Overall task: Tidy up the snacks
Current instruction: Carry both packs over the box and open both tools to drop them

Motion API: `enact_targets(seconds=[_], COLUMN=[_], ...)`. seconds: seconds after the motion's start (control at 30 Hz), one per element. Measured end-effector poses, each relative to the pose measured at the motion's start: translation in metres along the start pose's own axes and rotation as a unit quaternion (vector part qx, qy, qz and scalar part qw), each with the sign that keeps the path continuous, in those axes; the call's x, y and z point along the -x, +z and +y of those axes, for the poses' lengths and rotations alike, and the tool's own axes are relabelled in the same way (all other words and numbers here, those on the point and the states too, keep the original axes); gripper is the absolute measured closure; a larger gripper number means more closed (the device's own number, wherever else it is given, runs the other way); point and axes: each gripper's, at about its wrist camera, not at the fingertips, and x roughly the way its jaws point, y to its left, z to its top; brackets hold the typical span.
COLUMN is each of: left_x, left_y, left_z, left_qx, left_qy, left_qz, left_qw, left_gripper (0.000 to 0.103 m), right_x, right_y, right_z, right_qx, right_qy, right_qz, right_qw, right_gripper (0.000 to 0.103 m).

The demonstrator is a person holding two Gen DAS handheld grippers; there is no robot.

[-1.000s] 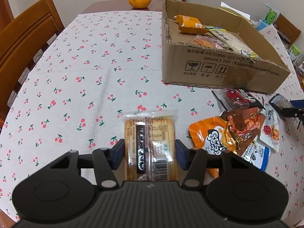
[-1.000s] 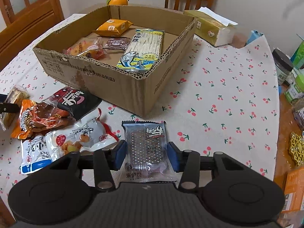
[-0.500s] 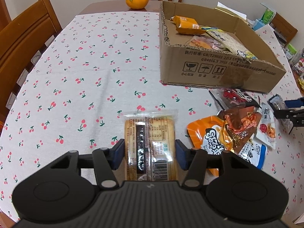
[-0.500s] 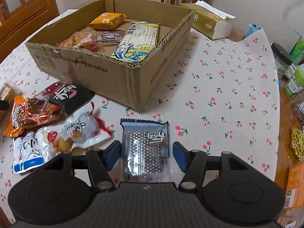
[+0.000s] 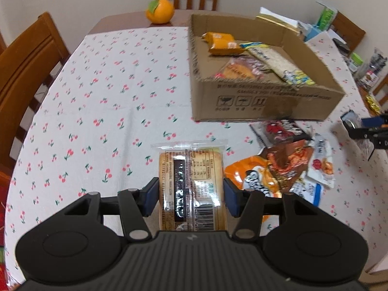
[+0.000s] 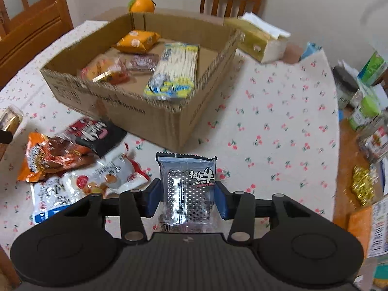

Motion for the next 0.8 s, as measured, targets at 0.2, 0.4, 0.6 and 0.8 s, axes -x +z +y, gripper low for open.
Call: enact_targets(seconds=[0.2, 0.4, 0.6, 0.8], left_x=[0.021, 0.034, 0.039, 0.039], left_y=[0.010, 0.017, 0.019, 0.023], left_z=[-0.009, -0.016, -0.020, -0.022], left_qx=[-0.025, -0.037, -0.041, -0.048], left_qy=[-0.023, -0.043, -0.052, -0.055], left_qz=[-0.009, -0.019, -0.025, -0.027], left_qw=[0.9994, 0.9982, 0.9975, 0.9970], left_gripper=[0.049, 0.049, 0.049, 0.049], right_x=[0.040, 0.061, 0.051, 0.022], right_y=[0.021, 0.053, 0.089, 0.122], right_z=[0.003, 0.011, 0.027, 0.045], right_qx=[0.022, 0.051, 0.085, 0.108], right_qy=[0.002, 0.013, 0.025, 0.041], right_qz=[-0.039, -0.078, -0.101, -0.101], right_qw=[0.999, 0.996, 0.991, 0.988], right_gripper=[0.051, 0.051, 0.051, 0.051])
